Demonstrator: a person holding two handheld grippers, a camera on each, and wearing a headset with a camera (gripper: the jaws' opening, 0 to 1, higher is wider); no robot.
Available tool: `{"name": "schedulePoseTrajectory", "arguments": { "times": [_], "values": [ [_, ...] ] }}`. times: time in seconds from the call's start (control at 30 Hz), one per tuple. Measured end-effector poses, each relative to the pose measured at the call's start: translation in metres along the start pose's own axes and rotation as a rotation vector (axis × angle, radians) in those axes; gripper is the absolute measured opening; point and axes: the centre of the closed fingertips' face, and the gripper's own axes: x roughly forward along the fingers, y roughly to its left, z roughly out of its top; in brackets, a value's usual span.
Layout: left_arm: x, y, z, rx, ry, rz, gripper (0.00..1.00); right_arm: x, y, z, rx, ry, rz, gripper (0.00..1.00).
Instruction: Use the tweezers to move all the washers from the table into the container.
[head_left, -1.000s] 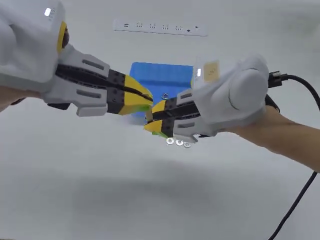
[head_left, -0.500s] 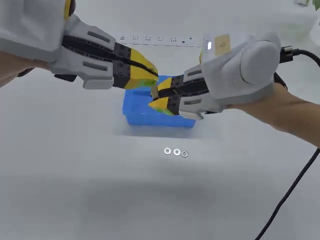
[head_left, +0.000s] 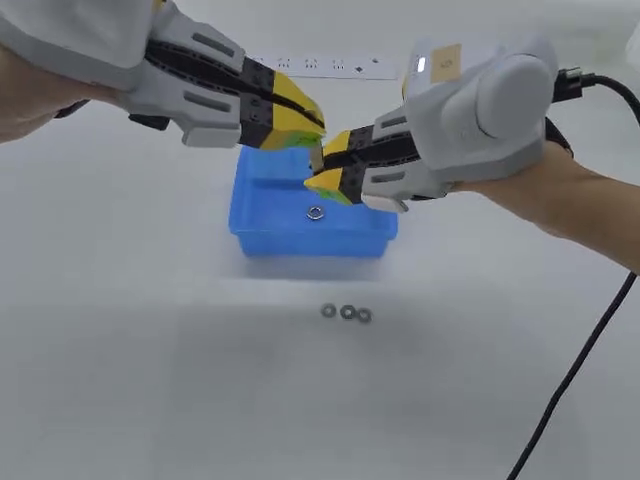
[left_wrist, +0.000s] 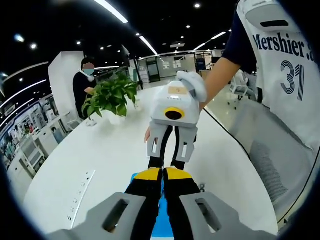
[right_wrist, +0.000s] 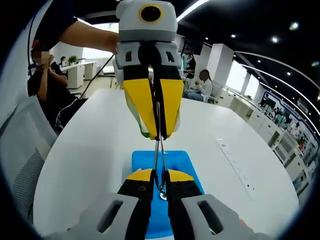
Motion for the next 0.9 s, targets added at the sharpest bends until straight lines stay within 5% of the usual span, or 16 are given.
{"name": "schedulePoseTrajectory", "arguments": {
  "times": [0.17,0.37,0.9],
  "values": [
    [0.011,0.012,-0.023,-0.026,0.027,0.0,0.06,0.017,-0.01,-0.02,0.025,0.023,0.001,0.1],
    [0.023,0.012,-0.044,-0.054,0.059,-0.025,0.06,0.031,-0.007,-0.039,0.06,0.053,0.033,0.1],
    [0.027,0.009,-0.051,-0.087,0.066,-0.035,0.05,0.034,-0.003,-0.048,0.081,0.077,0.026,0.11]
  ]
}}
